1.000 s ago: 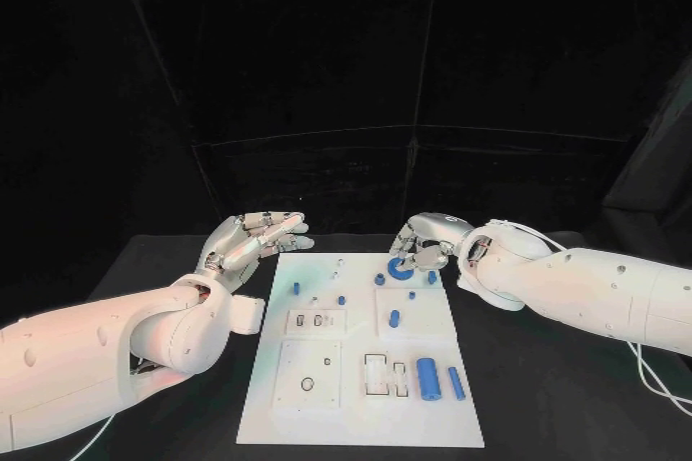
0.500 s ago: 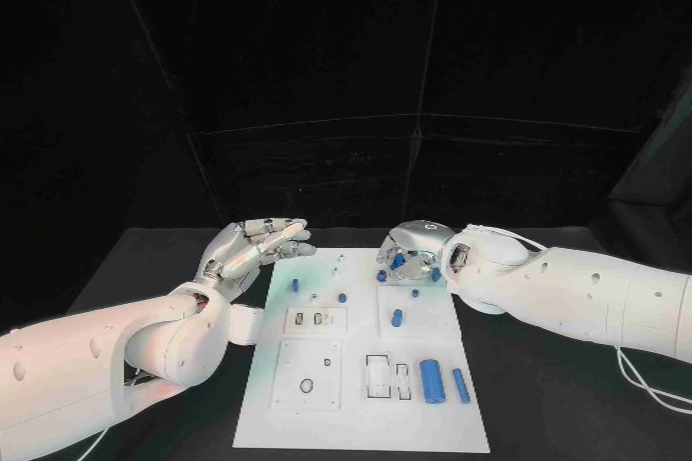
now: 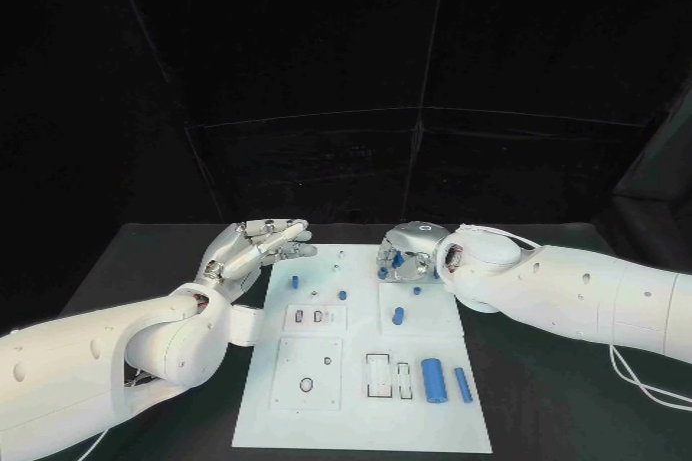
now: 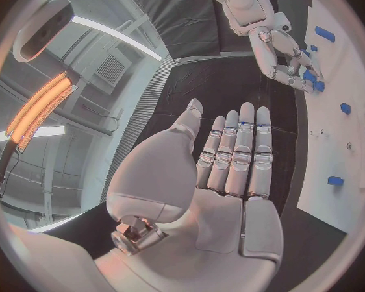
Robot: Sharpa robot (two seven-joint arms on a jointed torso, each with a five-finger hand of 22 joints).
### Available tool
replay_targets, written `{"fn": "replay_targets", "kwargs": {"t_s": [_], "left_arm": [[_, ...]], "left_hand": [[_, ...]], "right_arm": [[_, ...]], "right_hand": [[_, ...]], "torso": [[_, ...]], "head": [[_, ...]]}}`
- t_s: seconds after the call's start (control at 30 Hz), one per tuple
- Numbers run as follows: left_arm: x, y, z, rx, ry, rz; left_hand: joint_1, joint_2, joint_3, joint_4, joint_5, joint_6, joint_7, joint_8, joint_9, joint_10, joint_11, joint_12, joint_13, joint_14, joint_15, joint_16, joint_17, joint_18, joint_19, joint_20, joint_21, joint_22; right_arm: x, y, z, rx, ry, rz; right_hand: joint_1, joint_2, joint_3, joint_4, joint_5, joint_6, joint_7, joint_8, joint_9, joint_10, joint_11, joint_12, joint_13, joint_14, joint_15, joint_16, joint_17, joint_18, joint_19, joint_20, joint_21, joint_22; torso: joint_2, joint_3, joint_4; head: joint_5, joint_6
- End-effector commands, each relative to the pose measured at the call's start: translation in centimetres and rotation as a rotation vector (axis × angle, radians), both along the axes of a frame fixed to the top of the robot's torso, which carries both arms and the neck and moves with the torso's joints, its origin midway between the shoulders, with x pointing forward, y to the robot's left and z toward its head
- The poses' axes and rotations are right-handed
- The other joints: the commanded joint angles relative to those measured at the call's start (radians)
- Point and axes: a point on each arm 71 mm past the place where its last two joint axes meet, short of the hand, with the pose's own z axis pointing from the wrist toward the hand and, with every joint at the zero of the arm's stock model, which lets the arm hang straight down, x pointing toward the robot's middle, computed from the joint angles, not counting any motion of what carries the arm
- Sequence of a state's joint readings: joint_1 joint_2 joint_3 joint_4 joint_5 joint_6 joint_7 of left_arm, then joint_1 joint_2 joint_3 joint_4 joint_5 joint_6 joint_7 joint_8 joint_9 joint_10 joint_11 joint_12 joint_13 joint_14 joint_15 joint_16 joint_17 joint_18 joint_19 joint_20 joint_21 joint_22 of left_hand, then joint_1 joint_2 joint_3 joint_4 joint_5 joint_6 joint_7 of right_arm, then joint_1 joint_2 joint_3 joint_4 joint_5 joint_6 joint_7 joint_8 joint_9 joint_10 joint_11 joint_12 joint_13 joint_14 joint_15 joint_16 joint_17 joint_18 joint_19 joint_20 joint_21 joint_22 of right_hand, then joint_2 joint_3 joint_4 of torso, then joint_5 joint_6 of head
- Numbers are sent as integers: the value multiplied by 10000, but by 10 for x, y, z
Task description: Assemble the parts on the task board
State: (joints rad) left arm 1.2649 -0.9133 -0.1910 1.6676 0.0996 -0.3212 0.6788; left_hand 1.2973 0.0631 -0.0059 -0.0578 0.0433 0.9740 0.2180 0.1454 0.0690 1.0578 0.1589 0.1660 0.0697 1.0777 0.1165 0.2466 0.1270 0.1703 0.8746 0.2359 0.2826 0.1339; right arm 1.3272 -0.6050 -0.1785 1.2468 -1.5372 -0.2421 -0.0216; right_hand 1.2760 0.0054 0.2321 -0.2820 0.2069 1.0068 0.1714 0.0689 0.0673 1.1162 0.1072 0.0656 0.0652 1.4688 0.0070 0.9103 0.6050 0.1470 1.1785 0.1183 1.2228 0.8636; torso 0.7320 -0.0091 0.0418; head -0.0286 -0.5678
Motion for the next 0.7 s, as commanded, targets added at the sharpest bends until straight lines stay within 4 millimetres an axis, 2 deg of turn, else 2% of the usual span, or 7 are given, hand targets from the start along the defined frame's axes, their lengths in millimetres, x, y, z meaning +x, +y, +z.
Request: {"fn": "replay_targets", "kwargs": {"t_s": [0.03,0.23,0.47,0.7], "left_arm": [[-1,-2,4,-199,-419,-131],[-1,-3,4,-215,-420,-159],[-1,-2,4,-214,-419,-159],[0,-2,4,-206,-413,-155]], "left_hand": [[13,91,-1,-55,40,52,-2,-54,-18,19,30,-58,-17,52,42,-40,5,122,99,-5,-70,-17],[10,115,13,-71,40,56,2,-73,-22,22,33,-84,-20,54,44,-60,5,124,112,-4,-80,-25],[12,129,24,-85,40,59,2,-86,-24,25,33,-102,-22,57,44,-74,5,126,127,-4,-83,-30],[12,129,24,-85,40,59,2,-86,-24,25,33,-102,-22,57,44,-74,5,126,127,-4,-83,-30]], "right_arm": [[1,0,0,-277,74,-43],[2,2,-1,-368,160,-51],[3,4,-1,-399,184,-40],[4,6,-2,-448,227,-51]], "right_hand": [[-79,24,102,22,-26,-8,37,-26,-1,-48,-2,-11,13,97,64,217,198,-182,112,8,126,188],[-155,94,312,51,-40,27,39,-30,-4,64,-5,-7,7,91,65,693,628,-246,283,16,413,611],[-226,134,525,77,-69,81,38,-25,-1,142,-13,-13,1,83,67,1090,985,-295,405,22,635,934],[-299,160,726,118,-110,157,33,-14,4,227,-25,-9,0,68,65,1387,1237,-331,489,26,802,1174]], "torso": [[31,4,7],[55,19,3],[78,20,16],[81,29,-1]], "head": [[2,-12],[47,-49],[60,-77],[69,-131]]}}
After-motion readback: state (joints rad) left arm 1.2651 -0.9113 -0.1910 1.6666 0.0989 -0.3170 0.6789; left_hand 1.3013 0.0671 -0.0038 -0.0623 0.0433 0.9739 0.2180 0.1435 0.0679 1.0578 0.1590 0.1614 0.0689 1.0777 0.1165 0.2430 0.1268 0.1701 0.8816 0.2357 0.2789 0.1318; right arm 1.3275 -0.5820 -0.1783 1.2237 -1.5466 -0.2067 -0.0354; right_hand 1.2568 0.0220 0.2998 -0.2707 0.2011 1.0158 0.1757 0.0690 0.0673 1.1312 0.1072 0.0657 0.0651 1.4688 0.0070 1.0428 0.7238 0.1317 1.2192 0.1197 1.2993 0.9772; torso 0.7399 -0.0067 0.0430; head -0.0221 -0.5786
